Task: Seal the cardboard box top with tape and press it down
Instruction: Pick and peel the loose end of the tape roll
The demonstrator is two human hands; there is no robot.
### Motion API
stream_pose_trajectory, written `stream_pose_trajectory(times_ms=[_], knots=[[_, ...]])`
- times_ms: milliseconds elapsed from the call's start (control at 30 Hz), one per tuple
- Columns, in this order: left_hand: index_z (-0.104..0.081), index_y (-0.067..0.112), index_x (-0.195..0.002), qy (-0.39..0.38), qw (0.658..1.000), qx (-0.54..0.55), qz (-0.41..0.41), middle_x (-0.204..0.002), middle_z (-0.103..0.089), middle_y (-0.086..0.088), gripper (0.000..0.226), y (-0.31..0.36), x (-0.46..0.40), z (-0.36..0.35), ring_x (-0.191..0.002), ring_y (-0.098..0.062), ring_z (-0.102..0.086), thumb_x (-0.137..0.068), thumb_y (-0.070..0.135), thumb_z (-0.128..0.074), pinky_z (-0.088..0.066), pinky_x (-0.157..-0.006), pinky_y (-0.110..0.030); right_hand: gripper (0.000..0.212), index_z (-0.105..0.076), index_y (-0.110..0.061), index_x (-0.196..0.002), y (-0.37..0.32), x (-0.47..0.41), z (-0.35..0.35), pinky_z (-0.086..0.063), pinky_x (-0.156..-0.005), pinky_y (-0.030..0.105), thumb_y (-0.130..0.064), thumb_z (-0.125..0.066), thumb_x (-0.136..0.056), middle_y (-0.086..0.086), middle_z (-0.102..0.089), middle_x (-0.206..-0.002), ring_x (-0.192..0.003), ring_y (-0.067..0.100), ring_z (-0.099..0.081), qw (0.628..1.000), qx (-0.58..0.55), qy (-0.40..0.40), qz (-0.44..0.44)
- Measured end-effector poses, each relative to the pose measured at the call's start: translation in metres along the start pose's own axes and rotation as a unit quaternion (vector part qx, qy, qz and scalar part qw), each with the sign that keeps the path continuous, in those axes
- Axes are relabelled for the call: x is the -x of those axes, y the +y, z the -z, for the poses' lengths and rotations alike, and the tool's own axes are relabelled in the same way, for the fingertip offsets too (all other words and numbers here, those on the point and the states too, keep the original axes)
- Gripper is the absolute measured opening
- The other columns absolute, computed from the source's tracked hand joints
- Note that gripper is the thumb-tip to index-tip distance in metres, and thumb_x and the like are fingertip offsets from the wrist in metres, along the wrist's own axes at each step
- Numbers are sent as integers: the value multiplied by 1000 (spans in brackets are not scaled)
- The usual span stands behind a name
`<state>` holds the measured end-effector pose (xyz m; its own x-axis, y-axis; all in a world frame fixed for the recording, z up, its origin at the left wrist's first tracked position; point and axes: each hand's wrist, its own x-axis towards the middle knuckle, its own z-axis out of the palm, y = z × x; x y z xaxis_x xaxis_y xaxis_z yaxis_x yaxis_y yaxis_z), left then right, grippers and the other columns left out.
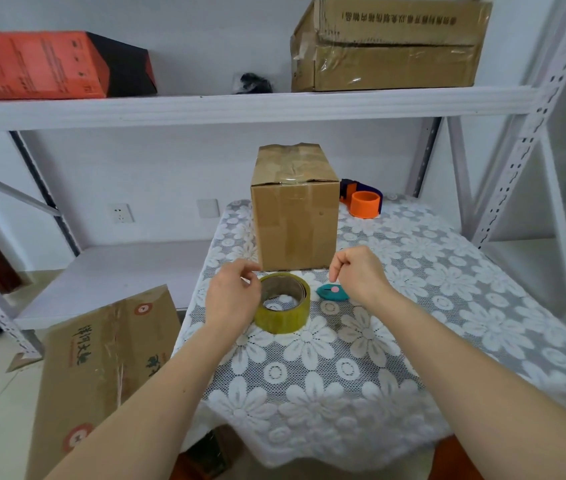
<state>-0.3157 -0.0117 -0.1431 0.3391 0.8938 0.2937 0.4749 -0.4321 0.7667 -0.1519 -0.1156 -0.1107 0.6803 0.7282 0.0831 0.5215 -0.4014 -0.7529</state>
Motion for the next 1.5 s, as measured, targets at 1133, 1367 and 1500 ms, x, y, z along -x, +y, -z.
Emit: stream_pose_trajectory(times_ms=[1133,1367,1500], knots=[[-71,3,-76,-212,936,281,-23,-84,-72,-22,12,36,48,-19,-76,-24,-65,-69,2,-80,-56,-78,-35,35,-76,-9,-76,-2,40,-3,-51,-96,48,-40,-64,-86,15,-76,-92,-96,32,-70,872,-474,-97,-80],[-71,3,-75,-209,934,289,0,-88,-71,-27,12,40,39,-27,-80,-32,-66,-66,0,-80,-53,-86,-48,44,-74,-13,-85,3,29,-6,-46,-100,54,-39,-87,-51,11,-75,-93,-96,30,-68,884,-450,-124,-39],[-74,7,-79,-228,931,284,0,-85,-75,-14,17,41,32,-27,-81,-22,-68,-65,-1,-80,-56,-82,-35,30,-68,-16,-94,9,26,-7,-55,-89,38,-11,-81,-67,6,-72,-91,-89,20,-67,887,-441,-141,-4]])
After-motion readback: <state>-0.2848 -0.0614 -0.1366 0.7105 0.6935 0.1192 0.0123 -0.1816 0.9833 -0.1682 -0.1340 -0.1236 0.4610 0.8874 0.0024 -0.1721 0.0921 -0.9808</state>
